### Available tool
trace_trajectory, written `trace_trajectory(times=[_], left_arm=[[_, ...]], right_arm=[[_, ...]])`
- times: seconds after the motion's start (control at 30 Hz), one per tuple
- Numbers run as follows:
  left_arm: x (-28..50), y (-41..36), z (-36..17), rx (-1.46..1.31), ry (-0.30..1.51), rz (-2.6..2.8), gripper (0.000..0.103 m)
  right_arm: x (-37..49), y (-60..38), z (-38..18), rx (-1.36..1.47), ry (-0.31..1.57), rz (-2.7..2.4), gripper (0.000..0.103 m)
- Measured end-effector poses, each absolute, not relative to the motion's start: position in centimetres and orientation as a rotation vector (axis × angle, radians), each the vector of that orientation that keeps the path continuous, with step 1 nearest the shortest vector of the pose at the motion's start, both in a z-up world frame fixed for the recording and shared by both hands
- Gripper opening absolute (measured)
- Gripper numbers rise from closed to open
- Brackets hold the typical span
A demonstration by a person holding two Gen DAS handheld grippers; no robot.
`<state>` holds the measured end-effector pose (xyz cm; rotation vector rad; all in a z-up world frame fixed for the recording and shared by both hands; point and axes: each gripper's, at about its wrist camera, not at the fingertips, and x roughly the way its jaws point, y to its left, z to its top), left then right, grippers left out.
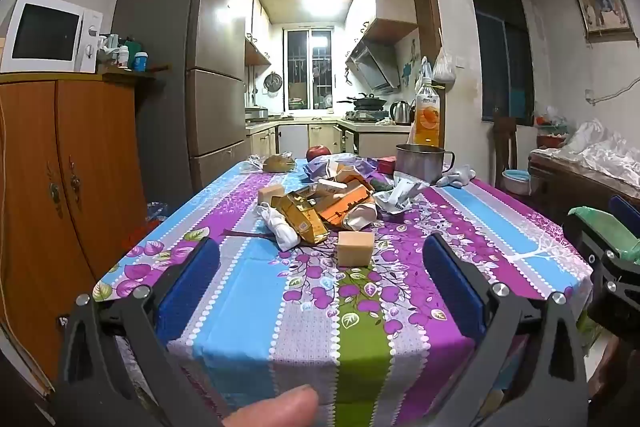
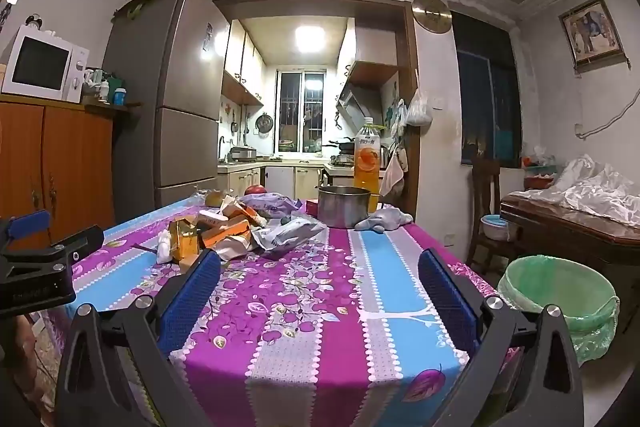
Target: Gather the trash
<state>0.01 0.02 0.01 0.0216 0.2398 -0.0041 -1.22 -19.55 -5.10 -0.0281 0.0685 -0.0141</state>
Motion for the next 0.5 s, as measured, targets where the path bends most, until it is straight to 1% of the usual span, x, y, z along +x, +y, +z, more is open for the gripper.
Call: trace_trajectory(times=[0.2, 0.5], left_arm=[[0.0, 0.0, 0.0, 0.024, 0.241, -0.004, 0.098], [0.3, -0.5, -0.6, 0.025, 0.249, -0.003, 0.098]], right_arm=[[-1.8, -19.2, -5.5, -0.03, 0.067, -0.021, 0.098], [0.2, -19.6, -5.9, -0.025, 0.108, -0.007, 0.098]])
